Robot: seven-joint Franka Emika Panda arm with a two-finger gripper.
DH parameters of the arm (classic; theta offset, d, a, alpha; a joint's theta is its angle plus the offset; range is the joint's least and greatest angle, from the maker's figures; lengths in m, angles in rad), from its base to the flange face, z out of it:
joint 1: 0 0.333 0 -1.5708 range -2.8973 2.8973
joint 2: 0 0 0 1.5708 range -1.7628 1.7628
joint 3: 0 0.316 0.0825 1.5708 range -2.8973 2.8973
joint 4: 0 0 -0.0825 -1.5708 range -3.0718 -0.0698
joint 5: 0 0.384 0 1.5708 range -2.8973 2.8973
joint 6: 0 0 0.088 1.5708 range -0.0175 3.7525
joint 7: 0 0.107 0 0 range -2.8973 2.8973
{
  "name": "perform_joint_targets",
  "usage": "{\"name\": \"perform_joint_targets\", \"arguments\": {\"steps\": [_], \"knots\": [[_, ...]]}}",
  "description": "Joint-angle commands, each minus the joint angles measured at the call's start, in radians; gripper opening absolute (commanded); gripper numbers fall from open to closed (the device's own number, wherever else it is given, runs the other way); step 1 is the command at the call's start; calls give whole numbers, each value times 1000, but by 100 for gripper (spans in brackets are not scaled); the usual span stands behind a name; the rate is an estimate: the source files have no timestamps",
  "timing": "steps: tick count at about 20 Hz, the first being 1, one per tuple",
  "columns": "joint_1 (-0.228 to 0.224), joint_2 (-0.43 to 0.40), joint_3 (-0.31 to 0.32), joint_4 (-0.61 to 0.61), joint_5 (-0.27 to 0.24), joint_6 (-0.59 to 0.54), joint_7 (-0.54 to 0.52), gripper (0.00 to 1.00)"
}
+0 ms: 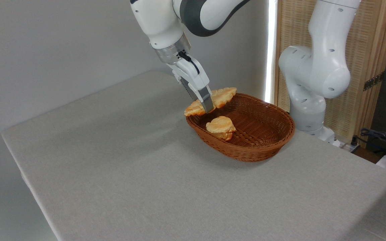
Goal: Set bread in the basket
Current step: 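Lower the bread slice into the basket beside the round roll, then open the gripper and raise it away from the basket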
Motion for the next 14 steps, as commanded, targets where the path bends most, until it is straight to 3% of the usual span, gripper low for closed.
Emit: {"name": "perform_joint_targets", "arguments": {"steps": [1, 14], "knots": [[-11, -3, 6, 1, 1, -14, -5, 100], [-8, -6, 15, 57, 11, 25, -4, 100]]}}
